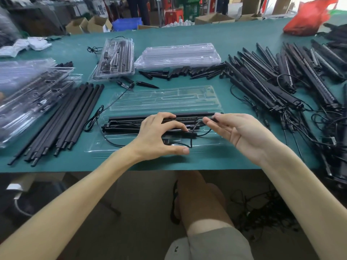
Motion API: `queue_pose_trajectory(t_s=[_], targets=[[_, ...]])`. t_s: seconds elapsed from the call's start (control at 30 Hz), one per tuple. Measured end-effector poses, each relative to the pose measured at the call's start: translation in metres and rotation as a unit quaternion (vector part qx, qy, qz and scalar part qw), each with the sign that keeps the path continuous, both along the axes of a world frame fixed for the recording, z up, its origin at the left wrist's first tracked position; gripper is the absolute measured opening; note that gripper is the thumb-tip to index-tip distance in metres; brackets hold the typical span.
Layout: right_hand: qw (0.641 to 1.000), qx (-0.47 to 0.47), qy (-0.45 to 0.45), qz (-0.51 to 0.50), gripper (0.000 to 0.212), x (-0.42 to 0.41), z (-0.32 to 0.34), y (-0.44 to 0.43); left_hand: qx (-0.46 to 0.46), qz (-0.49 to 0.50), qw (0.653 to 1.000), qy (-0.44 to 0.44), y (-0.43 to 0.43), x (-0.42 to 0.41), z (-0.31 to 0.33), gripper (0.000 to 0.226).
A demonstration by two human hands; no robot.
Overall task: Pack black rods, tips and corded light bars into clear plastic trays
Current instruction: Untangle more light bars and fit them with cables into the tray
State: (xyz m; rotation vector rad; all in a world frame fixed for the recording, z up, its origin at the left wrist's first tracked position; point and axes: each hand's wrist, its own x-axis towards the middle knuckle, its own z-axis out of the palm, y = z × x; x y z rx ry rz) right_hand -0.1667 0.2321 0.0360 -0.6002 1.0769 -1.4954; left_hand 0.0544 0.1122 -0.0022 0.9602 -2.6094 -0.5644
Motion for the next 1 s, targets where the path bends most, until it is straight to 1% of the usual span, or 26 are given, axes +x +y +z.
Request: queue_pose_trajectory(t_s=[0.07, 0.2, 0.33, 0.43, 0.5, 0.57, 0.63, 0.67, 0.73, 0.83, 0.93, 1.0], targets=[[1.000, -0.006, -0.014, -0.017, 0.019, 0.001, -0.001, 0.000, -0.003, 0.000, 1.000, 0.002, 0.001, 0.000, 0.000, 0.059], [1.000, -0.015, -0.006, -0.027, 0.017, 0.007, -0.001, -0.002, -0.021, 0.003, 1.000, 0.007, 0.003, -0.001, -0.001, 0.058], [0.999, -0.014, -0.033, -0.021, 0.016, 0.014, -0.004, -0.003, -0.036, 0.005, 0.999, 0.008, 0.003, -0.001, -0.004, 0.056], [1.000, 0.001, -0.003, -0.003, 0.018, 0.020, -0.010, -0.001, -0.038, 0.020, 0.999, 0.028, 0.004, -0.004, -0.007, 0.051], [0.999, 0.006, 0.051, 0.008, 0.020, 0.023, -0.014, 0.001, -0.046, 0.030, 0.998, 0.039, 0.004, -0.006, -0.009, 0.052], [0.988, 0.007, 0.157, 0.009, 0.021, 0.025, -0.014, 0.002, -0.056, 0.037, 0.997, 0.046, 0.003, -0.008, -0.010, 0.055], [0.954, 0.007, 0.301, -0.002, 0.020, 0.028, -0.013, 0.001, -0.060, 0.039, 0.996, 0.053, 0.001, -0.009, -0.010, 0.056], [0.935, 0.004, 0.353, -0.006, 0.019, 0.029, -0.012, 0.000, -0.059, 0.039, 0.996, 0.056, 0.001, -0.009, -0.011, 0.056], [0.904, -0.004, 0.427, -0.009, 0.014, 0.030, -0.012, -0.002, -0.051, 0.041, 0.996, 0.061, 0.001, -0.009, -0.011, 0.056], [0.862, -0.006, 0.506, -0.019, 0.011, 0.030, -0.012, -0.003, -0.048, 0.047, 0.996, 0.060, 0.001, -0.010, -0.011, 0.053], [0.832, 0.018, 0.554, -0.032, 0.023, 0.029, -0.012, -0.003, -0.045, 0.050, 0.996, 0.063, 0.001, -0.010, -0.011, 0.043], [0.815, 0.038, 0.577, -0.041, 0.027, 0.027, -0.012, -0.003, -0.040, 0.050, 0.996, 0.063, 0.002, -0.009, -0.011, 0.045]])
